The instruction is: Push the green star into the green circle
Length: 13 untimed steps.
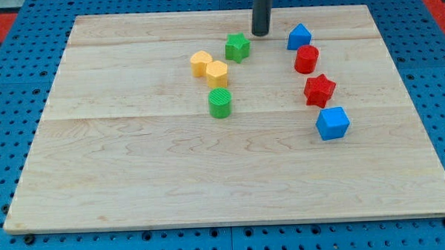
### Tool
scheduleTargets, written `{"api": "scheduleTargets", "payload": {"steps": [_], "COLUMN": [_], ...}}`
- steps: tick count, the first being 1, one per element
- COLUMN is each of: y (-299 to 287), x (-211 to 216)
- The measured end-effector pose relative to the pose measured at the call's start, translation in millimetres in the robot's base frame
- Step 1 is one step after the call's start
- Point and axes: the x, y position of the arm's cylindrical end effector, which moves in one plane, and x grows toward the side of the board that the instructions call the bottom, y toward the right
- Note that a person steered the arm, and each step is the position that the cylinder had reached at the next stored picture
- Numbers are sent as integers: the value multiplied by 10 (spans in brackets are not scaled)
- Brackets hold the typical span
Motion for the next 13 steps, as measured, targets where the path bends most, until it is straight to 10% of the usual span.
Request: {"api": "scheduleTargets", "payload": {"steps": [7,9,11,13], "y": [-569,-217,-271,-433], "x": [1154,603,1333,951]}}
